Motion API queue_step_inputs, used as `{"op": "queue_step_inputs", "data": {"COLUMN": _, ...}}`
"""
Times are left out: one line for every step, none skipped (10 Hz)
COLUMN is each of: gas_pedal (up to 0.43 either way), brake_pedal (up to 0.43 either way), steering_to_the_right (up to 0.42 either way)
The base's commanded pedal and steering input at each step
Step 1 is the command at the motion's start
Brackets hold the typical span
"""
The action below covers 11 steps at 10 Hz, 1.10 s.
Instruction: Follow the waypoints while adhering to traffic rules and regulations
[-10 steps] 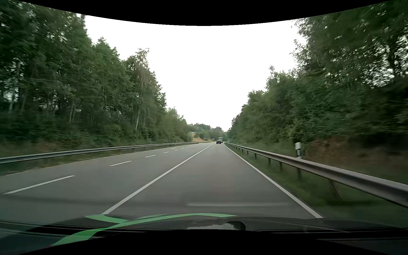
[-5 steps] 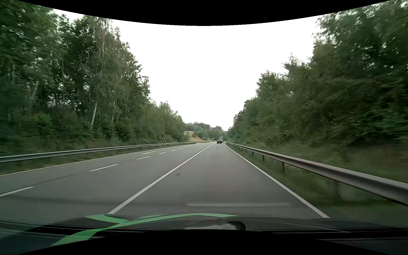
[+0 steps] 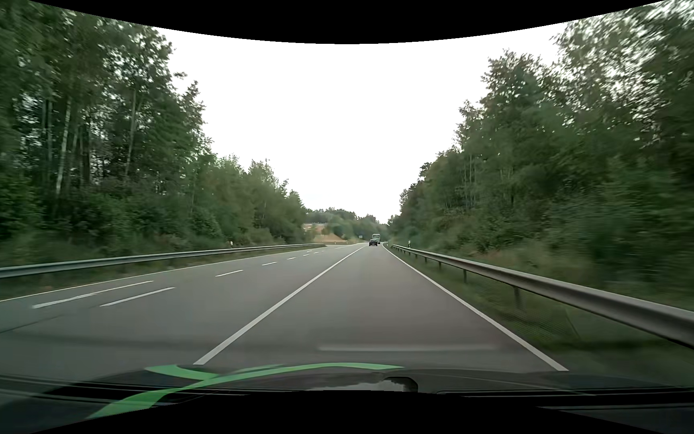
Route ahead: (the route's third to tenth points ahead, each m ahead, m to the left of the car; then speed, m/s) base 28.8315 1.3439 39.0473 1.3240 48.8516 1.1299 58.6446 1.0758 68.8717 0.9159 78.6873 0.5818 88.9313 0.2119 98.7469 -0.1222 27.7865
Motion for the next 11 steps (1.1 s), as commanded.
{"op": "queue_step_inputs", "data": {"gas_pedal": 0.220, "brake_pedal": 0.000, "steering_to_the_right": 0.000}}
{"op": "queue_step_inputs", "data": {"gas_pedal": 0.197, "brake_pedal": 0.000, "steering_to_the_right": 0.000}}
{"op": "queue_step_inputs", "data": {"gas_pedal": 0.118, "brake_pedal": 0.000, "steering_to_the_right": 0.001}}
{"op": "queue_step_inputs", "data": {"gas_pedal": 0.110, "brake_pedal": 0.000, "steering_to_the_right": 0.000}}
{"op": "queue_step_inputs", "data": {"gas_pedal": 0.110, "brake_pedal": 0.000, "steering_to_the_right": 0.000}}
{"op": "queue_step_inputs", "data": {"gas_pedal": 0.110, "brake_pedal": 0.000, "steering_to_the_right": 0.000}}
{"op": "queue_step_inputs", "data": {"gas_pedal": 0.098, "brake_pedal": 0.000, "steering_to_the_right": 0.000}}
{"op": "queue_step_inputs", "data": {"gas_pedal": 0.067, "brake_pedal": 0.000, "steering_to_the_right": 0.001}}
{"op": "queue_step_inputs", "data": {"gas_pedal": 0.067, "brake_pedal": 0.000, "steering_to_the_right": 0.000}}
{"op": "queue_step_inputs", "data": {"gas_pedal": 0.067, "brake_pedal": 0.000, "steering_to_the_right": 0.000}}
{"op": "queue_step_inputs", "data": {"gas_pedal": 0.059, "brake_pedal": 0.000, "steering_to_the_right": 0.000}}
